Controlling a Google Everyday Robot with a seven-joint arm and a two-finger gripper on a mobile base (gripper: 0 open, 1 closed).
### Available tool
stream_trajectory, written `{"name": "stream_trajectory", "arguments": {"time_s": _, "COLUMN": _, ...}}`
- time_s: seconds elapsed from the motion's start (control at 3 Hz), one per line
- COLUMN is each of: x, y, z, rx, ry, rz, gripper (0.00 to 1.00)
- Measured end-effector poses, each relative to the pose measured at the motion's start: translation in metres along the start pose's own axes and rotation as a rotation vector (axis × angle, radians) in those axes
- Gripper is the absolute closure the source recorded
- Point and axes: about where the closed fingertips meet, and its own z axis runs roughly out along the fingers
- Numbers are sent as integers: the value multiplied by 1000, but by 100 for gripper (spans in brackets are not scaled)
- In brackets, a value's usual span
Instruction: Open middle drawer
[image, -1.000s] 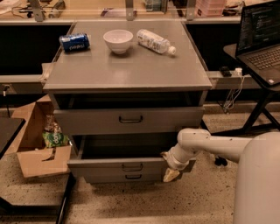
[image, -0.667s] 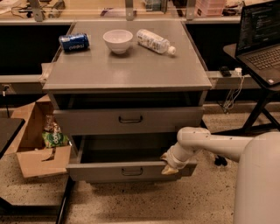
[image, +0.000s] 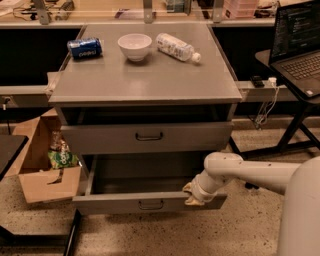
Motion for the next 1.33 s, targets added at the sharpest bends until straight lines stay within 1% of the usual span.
{"name": "stream_trajectory", "arguments": {"time_s": 0.67, "x": -1, "y": 12, "z": 2, "rx": -12, "ry": -19, "rz": 7, "gripper": 100}}
{"name": "stream_trajectory", "arguments": {"time_s": 1.0, "x": -4, "y": 33, "z": 4, "rx": -33, "ry": -49, "rz": 17, "gripper": 100}}
{"name": "stream_trajectory", "arguments": {"time_s": 1.33, "x": -4, "y": 39, "z": 4, "rx": -38, "ry": -57, "rz": 19, "gripper": 100}}
